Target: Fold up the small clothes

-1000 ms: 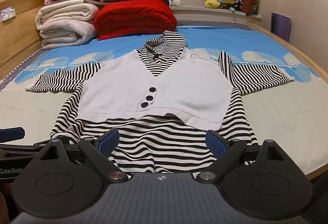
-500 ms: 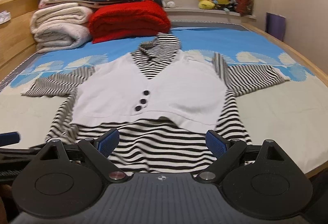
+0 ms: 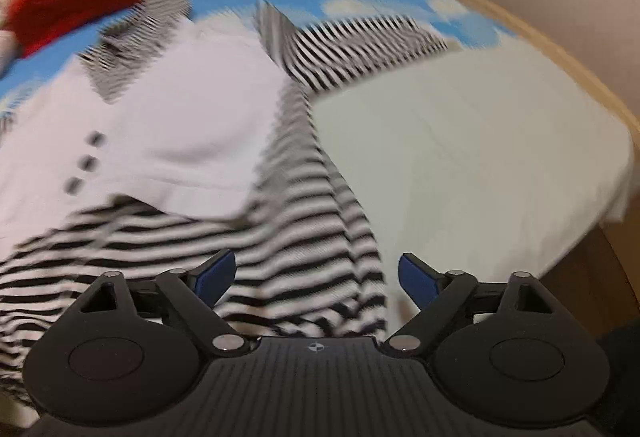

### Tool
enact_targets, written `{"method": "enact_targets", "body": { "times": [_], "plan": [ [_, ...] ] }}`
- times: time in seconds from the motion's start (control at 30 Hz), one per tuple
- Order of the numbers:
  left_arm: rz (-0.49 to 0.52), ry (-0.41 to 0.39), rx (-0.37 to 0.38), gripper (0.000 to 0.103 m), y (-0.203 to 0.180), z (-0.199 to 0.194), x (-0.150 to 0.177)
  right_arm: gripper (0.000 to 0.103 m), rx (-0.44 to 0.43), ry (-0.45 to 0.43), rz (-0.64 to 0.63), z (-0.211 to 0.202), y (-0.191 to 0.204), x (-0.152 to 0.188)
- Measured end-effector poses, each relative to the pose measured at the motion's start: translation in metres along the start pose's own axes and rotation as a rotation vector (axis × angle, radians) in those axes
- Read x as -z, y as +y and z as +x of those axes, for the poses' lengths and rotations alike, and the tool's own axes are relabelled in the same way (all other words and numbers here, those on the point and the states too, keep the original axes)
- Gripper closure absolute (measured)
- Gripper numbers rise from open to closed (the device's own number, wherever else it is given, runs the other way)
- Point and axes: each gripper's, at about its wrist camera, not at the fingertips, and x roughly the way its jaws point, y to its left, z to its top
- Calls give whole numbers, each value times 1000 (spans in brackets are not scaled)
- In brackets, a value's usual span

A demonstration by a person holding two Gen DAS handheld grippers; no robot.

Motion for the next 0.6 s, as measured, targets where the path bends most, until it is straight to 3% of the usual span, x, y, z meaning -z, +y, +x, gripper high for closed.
{"method": "enact_targets", "body": {
  "times": [0.07,0.13,0.23,0.27,0.33,0.4,0.43,0.47,0.53,0.6],
  "plan": [
    [-6,51,15,74,8,2,11,24,10,41,18,12,-5,4],
    [13,65,16,87,10,-4,18,30,5,60,28,17,-9,8],
    [27,93,11,94,11,-15,26,62,-34,69,37,17,-15,11],
    [21,111,24,94,11,-20,29,77,-41,67,34,17,-17,12],
    [18,136,63,94,10,-26,29,90,-3,35,29,14,-21,9],
    [20,148,73,92,9,-30,27,90,22,14,61,12,-29,6],
    [23,142,55,86,8,-31,24,90,23,14,74,13,-31,5],
    [27,119,30,75,7,-34,20,90,16,18,76,13,-31,5],
    [75,18,-18,71,3,-48,15,85,18,9,63,9,-28,5],
    [149,-90,-18,71,-8,-67,11,66,14,-50,71,-3,-27,4]
  ]
}}
